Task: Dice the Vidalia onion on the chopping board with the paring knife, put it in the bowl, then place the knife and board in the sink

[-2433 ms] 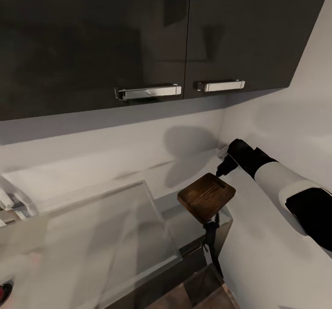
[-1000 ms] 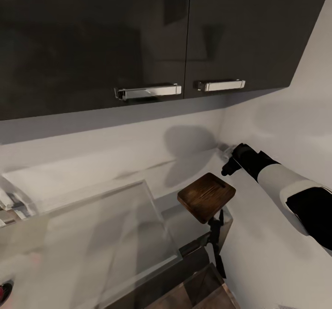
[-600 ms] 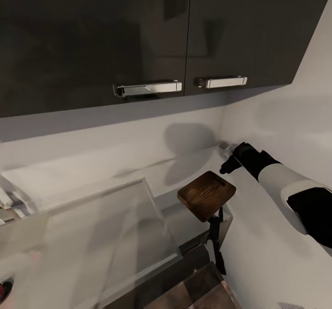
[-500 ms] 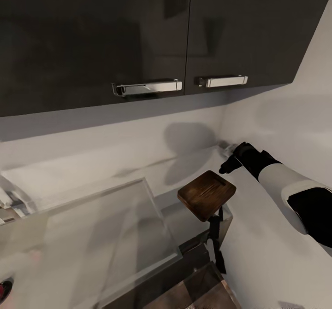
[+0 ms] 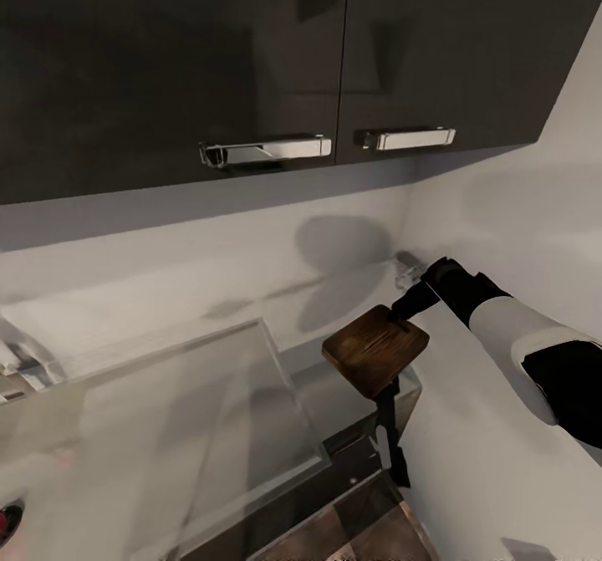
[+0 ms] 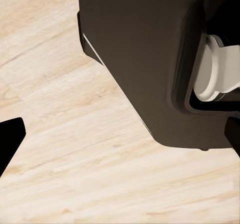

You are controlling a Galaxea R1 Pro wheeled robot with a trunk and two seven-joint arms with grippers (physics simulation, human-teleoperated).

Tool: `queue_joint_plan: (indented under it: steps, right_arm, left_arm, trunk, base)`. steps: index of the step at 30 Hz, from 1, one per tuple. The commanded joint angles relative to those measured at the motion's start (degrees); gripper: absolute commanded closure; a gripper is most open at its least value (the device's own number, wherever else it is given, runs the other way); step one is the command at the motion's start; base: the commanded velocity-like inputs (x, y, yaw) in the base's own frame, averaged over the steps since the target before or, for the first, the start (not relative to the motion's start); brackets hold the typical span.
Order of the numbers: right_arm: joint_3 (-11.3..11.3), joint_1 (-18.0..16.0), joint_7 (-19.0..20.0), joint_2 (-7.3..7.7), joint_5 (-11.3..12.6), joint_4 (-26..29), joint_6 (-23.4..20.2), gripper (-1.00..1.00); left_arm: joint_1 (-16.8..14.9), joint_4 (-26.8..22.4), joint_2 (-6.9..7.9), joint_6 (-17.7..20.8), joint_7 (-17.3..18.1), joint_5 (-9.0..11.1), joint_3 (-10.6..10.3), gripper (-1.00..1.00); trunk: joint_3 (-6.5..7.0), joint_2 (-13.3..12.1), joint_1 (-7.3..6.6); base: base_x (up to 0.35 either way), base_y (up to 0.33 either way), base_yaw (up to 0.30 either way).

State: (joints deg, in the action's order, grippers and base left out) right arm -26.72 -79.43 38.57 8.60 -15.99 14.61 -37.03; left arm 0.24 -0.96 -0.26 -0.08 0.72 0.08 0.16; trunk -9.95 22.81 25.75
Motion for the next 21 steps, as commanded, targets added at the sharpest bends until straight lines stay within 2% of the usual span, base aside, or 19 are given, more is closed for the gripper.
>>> queue_joint_plan:
  steps: [1,15,21]
  right_arm:
    - [0.0,0.0,0.8,0.07,-0.6,0.1,-0.1,-1.0]
    - [0.1,0.0,0.6,0.69,-0.8,0.6,-0.3,-1.0]
    - [0.2,0.0,-1.9,1.2,-0.8,1.8,-0.4,-1.0]
  left_arm:
    - [0.0,-0.1,0.0,0.0,0.1,0.0,0.0,-1.0]
    - [0.0,-0.1,0.0,0.0,0.1,0.0,0.0,-1.0]
    - [0.0,-0.1,0.0,0.0,0.1,0.0,0.0,-1.0]
  trunk:
    - [-0.19,0.1,0.03]
    - [-0.62,0.1,0.03]
    - [-1.04,0.1,0.03]
  base:
    - [0.0,0.0,0.0]
    - [0.0,0.0,0.0]
    - [0.0,0.0,0.0]
